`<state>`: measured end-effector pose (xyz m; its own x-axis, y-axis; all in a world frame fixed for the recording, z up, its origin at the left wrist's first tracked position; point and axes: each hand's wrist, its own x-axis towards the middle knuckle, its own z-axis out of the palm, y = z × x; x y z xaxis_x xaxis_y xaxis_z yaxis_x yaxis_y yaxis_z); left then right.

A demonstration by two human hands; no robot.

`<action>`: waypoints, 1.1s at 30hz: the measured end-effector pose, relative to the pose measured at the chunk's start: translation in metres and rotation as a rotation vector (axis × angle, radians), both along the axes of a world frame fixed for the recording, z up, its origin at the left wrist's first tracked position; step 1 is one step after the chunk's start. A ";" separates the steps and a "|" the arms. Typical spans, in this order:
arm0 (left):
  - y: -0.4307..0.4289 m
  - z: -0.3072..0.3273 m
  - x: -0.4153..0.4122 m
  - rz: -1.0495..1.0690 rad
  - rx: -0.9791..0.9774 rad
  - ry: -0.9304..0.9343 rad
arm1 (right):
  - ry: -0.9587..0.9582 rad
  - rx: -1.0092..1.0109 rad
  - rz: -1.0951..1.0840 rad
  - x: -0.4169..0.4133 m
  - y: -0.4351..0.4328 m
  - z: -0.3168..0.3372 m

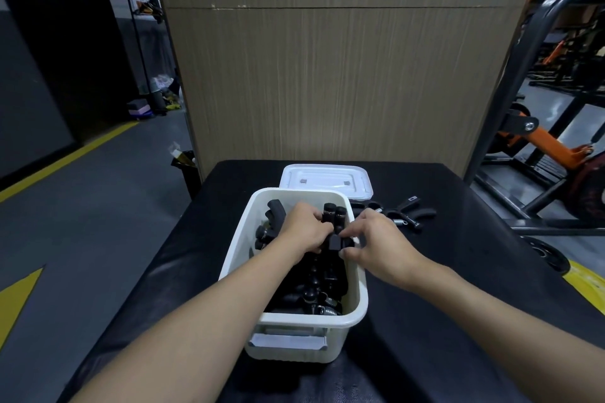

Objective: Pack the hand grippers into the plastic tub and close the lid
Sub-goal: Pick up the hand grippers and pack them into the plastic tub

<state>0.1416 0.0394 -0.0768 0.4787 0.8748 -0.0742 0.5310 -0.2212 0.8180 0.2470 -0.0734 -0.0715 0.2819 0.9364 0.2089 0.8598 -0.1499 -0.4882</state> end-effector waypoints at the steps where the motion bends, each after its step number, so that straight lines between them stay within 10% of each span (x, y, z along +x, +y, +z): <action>1: 0.001 0.000 0.001 -0.007 0.008 0.009 | 0.008 0.008 0.004 0.000 0.000 0.001; 33: 0.015 -0.014 0.017 -0.059 0.100 0.203 | 0.133 0.074 -0.044 0.002 -0.004 -0.017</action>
<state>0.1583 0.0546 -0.0906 0.5129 0.8538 -0.0886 0.6664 -0.3310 0.6681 0.2487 -0.0772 -0.0890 0.3518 0.9061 0.2351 0.7801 -0.1450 -0.6086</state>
